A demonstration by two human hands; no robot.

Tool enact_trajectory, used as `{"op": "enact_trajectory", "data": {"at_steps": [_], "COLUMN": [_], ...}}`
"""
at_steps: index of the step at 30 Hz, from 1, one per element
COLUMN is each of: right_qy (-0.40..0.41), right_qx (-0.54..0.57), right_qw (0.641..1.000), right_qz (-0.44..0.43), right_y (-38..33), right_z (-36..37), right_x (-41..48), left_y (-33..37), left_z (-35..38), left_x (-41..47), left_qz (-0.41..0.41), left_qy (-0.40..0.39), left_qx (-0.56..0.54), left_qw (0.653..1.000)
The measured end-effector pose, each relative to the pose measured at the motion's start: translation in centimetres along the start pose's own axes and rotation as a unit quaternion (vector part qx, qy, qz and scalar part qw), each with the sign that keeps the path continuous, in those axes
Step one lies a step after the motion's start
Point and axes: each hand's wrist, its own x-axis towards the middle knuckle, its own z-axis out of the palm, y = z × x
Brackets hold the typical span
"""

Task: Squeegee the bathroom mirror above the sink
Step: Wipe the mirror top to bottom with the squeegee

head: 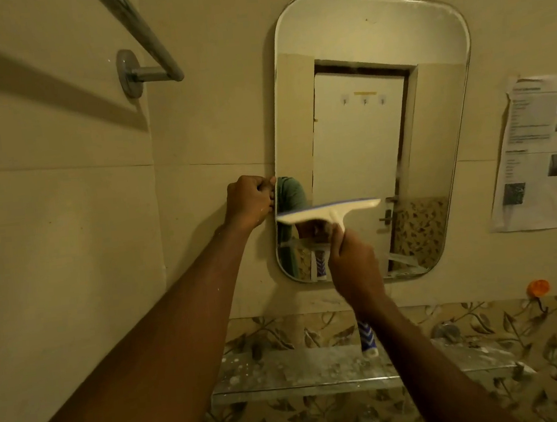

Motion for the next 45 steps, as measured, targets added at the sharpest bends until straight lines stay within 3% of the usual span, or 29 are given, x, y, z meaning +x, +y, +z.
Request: {"op": "enact_trajectory", "data": {"at_steps": [5,11,20,24,30,36,41,45], "right_qy": [-0.088,0.008,-0.096,-0.037,0.029,0.05,-0.025,-0.028], "right_qx": [-0.104,-0.042,-0.101,-0.03,0.091,0.045,0.034,0.048], "right_qw": [0.99,0.998,0.99,0.998,0.995,0.995,0.998,0.998], "right_qz": [0.02,-0.054,-0.025,-0.046,-0.043,-0.069,-0.054,-0.032], "right_y": [3.8,-0.4,2.9,-0.9,-6.8,-9.7,-7.9,-3.1], "right_z": [1.6,-1.7,-0.9,-4.8,-8.8,-9.7,-7.5,-3.4], "right_x": [-5.0,1.0,-2.0,2.6,11.1,15.9,10.7,3.3], "left_y": [0.0,0.4,1.0,3.2,7.5,9.9,9.5,8.8], "left_z": [0.2,0.0,-0.6,-2.1,-2.7,-2.0,-1.8,-1.6], "left_x": [0.0,0.0,0.0,0.6,3.7,5.4,6.3,6.6], "left_qz": [0.0,-0.01,-0.03,-0.064,0.006,0.013,0.003,0.007], "left_qy": [0.009,0.003,-0.029,-0.1,0.039,0.047,0.044,0.048], "left_qx": [0.007,0.001,0.001,0.035,-0.008,-0.05,-0.06,-0.049], "left_qw": [1.0,1.0,0.999,0.992,0.999,0.998,0.997,0.998]}}
